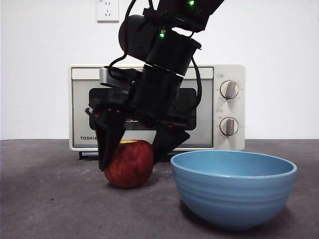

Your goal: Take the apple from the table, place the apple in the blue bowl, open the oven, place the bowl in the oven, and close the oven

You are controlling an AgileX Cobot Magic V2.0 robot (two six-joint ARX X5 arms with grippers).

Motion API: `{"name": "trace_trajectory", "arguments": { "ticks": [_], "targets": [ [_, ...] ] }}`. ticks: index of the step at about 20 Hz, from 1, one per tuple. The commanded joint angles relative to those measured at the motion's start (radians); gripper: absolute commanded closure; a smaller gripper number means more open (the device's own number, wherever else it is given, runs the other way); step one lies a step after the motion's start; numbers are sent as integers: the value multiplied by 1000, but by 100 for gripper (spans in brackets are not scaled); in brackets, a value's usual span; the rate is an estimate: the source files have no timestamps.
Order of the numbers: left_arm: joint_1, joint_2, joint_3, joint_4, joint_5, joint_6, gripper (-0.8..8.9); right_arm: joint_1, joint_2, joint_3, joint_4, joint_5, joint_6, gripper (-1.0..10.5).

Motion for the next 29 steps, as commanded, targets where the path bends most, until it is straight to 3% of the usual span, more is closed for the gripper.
{"name": "trace_trajectory", "arguments": {
  "ticks": [1,9,18,24,29],
  "targets": [
    [-2,5,20,8,5,16,806,13,21,24,-10,3,18,593],
    [-2,5,20,12,5,17,806,16,-42,79,-51,0,20,628],
    [-2,5,20,19,5,19,806,18,-386,50,-294,24,-6,628],
    [-2,5,20,19,5,19,806,17,-587,-185,-271,53,-4,628],
    [-2,5,20,19,5,19,806,18,-643,-427,-139,45,33,628]
  ]
}}
